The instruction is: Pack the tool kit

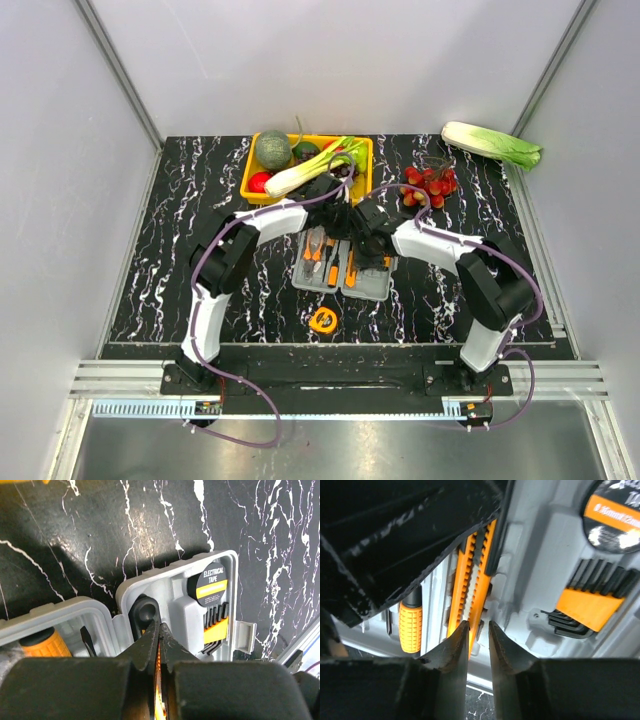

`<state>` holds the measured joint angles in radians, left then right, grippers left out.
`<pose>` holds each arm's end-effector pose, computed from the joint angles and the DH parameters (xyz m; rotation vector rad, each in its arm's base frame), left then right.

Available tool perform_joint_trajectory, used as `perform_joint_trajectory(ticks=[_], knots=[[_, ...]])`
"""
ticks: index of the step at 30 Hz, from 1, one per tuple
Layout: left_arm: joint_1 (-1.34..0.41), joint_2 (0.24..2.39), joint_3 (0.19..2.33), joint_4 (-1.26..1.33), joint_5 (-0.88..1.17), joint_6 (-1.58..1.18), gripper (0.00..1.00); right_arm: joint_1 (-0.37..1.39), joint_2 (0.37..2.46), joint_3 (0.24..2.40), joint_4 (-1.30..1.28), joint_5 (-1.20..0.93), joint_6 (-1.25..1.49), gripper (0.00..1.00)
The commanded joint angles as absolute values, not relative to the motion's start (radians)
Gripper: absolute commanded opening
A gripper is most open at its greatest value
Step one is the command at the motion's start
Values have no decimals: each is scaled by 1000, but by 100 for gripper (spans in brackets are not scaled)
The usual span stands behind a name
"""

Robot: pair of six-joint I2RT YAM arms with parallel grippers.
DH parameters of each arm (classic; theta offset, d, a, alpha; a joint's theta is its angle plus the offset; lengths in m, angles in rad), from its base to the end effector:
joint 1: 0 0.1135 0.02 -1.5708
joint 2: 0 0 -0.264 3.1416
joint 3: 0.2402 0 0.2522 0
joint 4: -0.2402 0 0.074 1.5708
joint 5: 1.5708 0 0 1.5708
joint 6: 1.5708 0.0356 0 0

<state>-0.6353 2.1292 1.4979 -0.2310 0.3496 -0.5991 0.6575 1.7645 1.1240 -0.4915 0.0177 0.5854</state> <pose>0.3654 -0.2845 0.1597 0.2172 2.6005 -0.9324 0.2771 0.2132 0.1751 -0.0938 2.7534 0.3378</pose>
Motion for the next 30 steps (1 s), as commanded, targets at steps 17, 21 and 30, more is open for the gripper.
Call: perform_joint_trajectory(ticks=[17, 21, 30], knots=[[-546, 1679, 1429, -405, 104, -529, 35, 657, 1606, 1186, -440, 126, 522, 43], [-546, 1560, 1251, -364, 39, -561, 33, 657, 1692, 1215, -454, 109, 526, 37], [-528, 1473, 1077, -330, 6, -609, 31, 658, 1812, 1227, -503, 83, 540, 27]])
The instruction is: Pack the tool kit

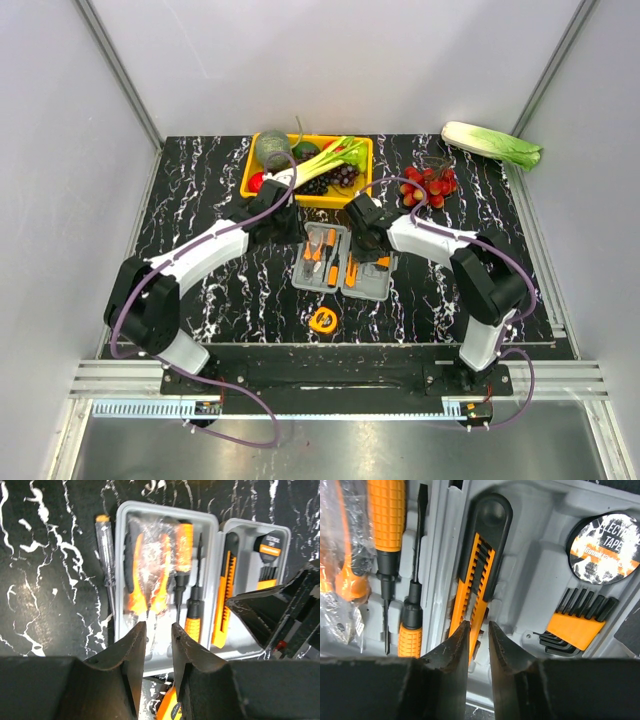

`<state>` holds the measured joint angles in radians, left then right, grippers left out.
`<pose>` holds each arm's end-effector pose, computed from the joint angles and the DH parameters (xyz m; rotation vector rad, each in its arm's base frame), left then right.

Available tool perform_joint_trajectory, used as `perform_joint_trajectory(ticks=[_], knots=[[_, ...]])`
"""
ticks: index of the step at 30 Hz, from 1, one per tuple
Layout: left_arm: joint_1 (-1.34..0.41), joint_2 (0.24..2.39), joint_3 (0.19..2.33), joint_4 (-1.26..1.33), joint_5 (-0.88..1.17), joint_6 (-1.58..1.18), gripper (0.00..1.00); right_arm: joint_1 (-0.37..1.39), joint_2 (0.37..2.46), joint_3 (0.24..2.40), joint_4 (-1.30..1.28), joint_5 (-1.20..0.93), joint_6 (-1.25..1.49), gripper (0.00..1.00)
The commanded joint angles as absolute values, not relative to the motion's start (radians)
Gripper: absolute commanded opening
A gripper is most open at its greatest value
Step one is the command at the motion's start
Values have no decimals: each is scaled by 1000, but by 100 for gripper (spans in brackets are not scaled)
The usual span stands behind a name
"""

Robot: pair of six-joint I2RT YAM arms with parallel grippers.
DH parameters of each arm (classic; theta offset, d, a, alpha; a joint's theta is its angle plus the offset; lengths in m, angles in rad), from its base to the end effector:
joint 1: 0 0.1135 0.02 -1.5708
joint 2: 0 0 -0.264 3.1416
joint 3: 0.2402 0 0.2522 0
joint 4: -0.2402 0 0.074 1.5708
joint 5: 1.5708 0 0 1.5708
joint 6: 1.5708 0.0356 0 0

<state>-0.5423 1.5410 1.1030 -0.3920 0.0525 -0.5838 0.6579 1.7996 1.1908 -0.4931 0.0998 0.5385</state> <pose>0.2846 -0.1736 0.2470 -0.0262 2.4823 -0.5696 0.2907 0.2201 0.1821 -0.1284 2.6852 0.2506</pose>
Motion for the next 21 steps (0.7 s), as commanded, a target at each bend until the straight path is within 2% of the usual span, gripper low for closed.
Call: perform_joint_trajectory(ticks=[1, 9, 21], knots=[[-526, 1468, 1072, -328, 9, -609, 31, 657, 1818, 1227, -506, 84, 541, 27], [-497, 1457, 1046, -311, 25, -612, 31, 658, 1795, 1244, -531, 133, 569, 25], [-462, 1470, 1045, -301, 43, -606, 30, 657, 1821, 1287, -520, 80, 563, 24]])
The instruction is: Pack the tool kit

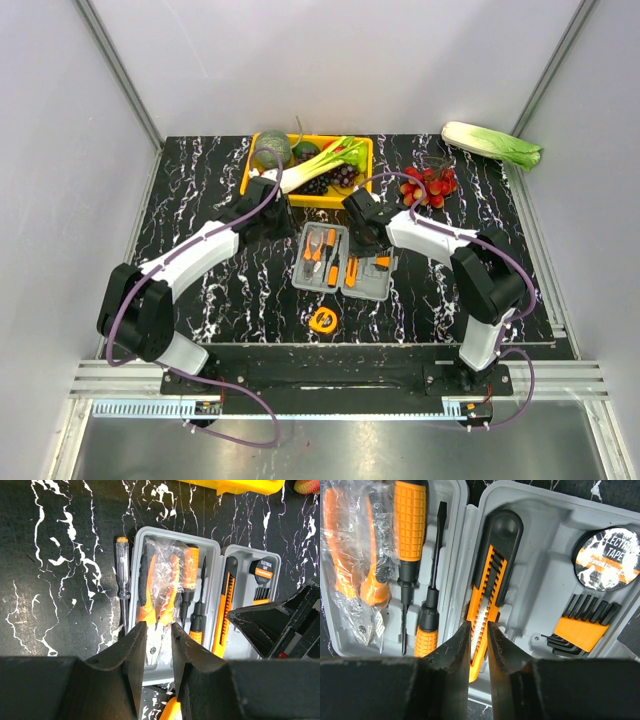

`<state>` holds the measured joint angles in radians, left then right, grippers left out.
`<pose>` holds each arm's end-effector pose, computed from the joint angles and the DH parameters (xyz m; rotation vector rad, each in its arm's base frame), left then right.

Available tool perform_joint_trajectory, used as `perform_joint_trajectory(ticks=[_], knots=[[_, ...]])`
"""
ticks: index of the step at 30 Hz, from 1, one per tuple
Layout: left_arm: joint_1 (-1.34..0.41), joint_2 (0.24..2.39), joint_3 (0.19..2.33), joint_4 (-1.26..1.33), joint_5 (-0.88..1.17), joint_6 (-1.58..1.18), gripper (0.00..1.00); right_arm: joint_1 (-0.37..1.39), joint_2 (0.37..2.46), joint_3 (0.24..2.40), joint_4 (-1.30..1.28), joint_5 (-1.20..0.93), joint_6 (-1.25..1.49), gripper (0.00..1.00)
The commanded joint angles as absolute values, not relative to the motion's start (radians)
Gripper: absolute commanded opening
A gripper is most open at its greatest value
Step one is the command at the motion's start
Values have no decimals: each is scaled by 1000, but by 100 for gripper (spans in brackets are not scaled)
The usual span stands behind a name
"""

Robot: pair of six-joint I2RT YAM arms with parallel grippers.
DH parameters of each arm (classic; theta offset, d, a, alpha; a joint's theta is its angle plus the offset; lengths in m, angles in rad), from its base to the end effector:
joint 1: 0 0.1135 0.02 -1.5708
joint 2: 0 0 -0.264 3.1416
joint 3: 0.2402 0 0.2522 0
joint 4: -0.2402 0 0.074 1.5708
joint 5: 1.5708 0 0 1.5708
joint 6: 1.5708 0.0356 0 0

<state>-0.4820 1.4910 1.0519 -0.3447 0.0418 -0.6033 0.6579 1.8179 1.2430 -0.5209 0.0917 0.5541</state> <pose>0.2862 -0.1514 0.2495 -0.1262 2.4258 -0.5642 0.2970 0.2254 0.1893 -0.1096 2.6853 0.2692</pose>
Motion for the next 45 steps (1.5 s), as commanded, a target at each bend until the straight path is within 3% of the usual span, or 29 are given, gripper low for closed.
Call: perform_joint_trajectory(ticks=[1, 9, 20, 35, 41, 45], knots=[[-462, 1470, 1043, -301, 44, -607, 30, 658, 1827, 1290, -523, 77, 561, 24], [-440, 1486, 1043, -295, 66, -604, 30, 657, 1890, 1289, -529, 55, 568, 21], [-419, 1497, 1039, -290, 77, -601, 29, 657, 1968, 1273, -621, 80, 575, 0], [-400, 1540, 1057, -399, 12, -604, 30, 657, 2034, 1218, -638, 117, 615, 0], [-400, 1646, 1109, -465, 5, -600, 40, 657, 1965, 1170, -528, 94, 589, 0], [-400, 1695, 1153, -446, 3, -591, 41, 658, 1910, 1196, -500, 100, 572, 0]])
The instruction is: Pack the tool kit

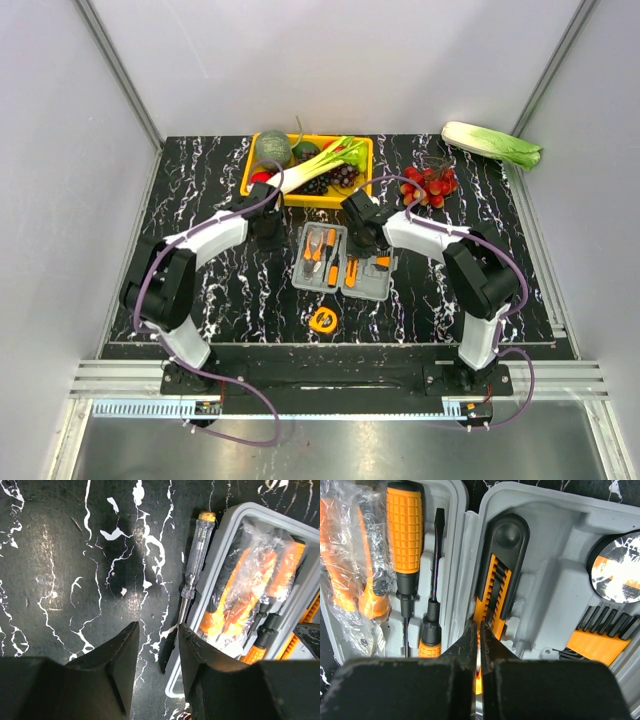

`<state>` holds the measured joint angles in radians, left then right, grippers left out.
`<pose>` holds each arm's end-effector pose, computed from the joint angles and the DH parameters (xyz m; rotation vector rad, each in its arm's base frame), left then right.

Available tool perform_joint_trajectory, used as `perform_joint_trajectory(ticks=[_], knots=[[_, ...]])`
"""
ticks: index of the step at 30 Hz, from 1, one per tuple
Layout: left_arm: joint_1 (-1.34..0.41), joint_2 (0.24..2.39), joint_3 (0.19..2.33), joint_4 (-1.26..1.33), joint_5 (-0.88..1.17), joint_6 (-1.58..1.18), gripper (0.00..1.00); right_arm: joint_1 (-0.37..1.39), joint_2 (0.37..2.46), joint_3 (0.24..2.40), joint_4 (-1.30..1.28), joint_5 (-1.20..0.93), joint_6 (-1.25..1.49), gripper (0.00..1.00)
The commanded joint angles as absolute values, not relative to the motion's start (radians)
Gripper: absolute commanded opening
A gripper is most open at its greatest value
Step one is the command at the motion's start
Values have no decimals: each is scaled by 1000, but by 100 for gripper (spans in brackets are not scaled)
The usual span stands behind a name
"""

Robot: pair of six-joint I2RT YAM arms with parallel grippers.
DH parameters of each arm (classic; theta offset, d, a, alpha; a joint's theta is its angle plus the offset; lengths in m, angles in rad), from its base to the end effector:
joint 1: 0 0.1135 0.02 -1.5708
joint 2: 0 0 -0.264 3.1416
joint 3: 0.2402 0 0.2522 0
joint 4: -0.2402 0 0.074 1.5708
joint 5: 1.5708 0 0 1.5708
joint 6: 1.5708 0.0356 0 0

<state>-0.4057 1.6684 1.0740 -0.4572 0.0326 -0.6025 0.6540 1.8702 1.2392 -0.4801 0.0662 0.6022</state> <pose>0.3089 -0.1339 0.1936 -0.2514 2.6650 -0.3816 0.3027 0.2291 0.1715 -0.0493 2.7153 0.3006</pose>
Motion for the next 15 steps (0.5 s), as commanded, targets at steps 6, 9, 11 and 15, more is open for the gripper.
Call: perform_joint_trajectory(ticks=[6, 9, 11, 15], knots=[[-402, 1762, 1226, -385, -29, -563, 41, 657, 1838, 1281, -500, 107, 558, 10], [-403, 1792, 1239, -345, -32, -551, 41, 658, 1793, 1318, -499, 129, 560, 21], [-405, 1815, 1247, -330, -31, -537, 41, 657, 1764, 1336, -500, 143, 560, 25], [-417, 1851, 1259, -311, -44, -514, 39, 657, 1706, 1345, -505, 170, 554, 31]])
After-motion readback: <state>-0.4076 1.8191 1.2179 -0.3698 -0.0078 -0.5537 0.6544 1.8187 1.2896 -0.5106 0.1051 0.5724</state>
